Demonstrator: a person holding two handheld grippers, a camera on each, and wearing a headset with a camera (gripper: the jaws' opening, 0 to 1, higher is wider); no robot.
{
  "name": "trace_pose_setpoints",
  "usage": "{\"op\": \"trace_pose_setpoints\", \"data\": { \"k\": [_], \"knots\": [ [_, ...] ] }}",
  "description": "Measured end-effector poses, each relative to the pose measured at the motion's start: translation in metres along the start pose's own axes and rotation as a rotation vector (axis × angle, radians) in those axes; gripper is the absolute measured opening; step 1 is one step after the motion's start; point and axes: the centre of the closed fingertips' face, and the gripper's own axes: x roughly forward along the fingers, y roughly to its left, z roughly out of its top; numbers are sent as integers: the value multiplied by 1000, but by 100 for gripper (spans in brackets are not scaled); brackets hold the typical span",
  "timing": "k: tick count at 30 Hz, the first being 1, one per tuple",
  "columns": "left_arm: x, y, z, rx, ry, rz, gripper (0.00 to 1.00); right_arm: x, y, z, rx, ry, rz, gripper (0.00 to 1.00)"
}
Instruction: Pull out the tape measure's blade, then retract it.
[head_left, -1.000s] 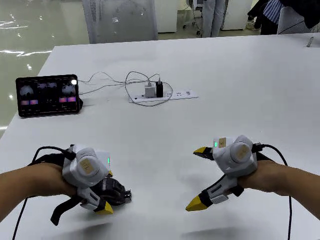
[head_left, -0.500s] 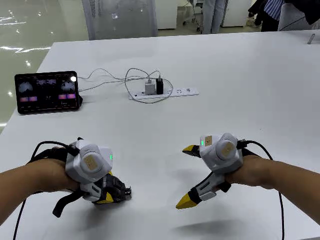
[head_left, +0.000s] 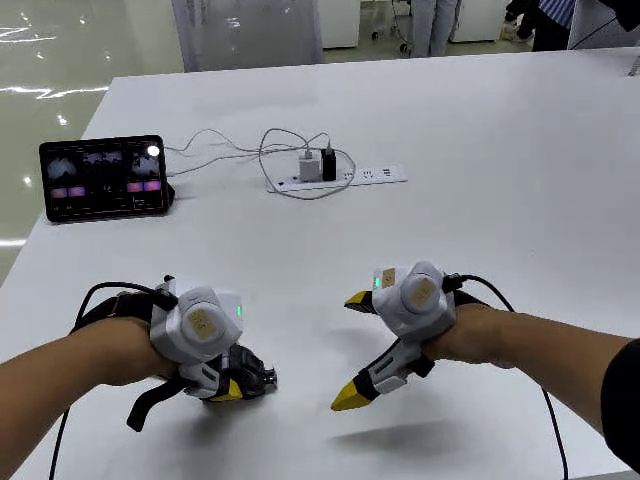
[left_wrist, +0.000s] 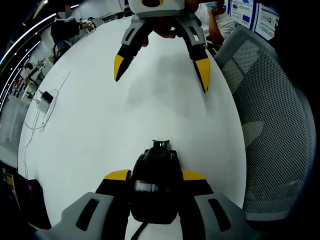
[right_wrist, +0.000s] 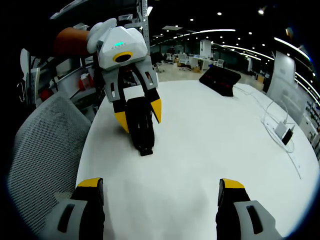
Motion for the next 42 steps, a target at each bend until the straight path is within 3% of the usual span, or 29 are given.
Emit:
{"op": "trace_pose_setpoints", "data": {
  "k": [8, 20, 25, 35, 42],
  "knots": [
    [0, 1, 0, -2, -23, -3, 32, 23, 11, 8, -79, 51, 44, 82],
    [0, 0, 0, 1, -30, 1, 32, 46, 18, 25, -101, 49, 80, 63],
    [0, 0, 1, -1, -39, 6, 32, 61, 23, 27, -149, 67, 99, 52],
    [0, 0, 1, 1, -49, 6, 32, 72, 28, 27, -163, 78, 123, 38],
    [0, 0, 1, 0, -49, 3, 32, 76, 29, 28, -191, 82, 110, 23]
  ]
}}
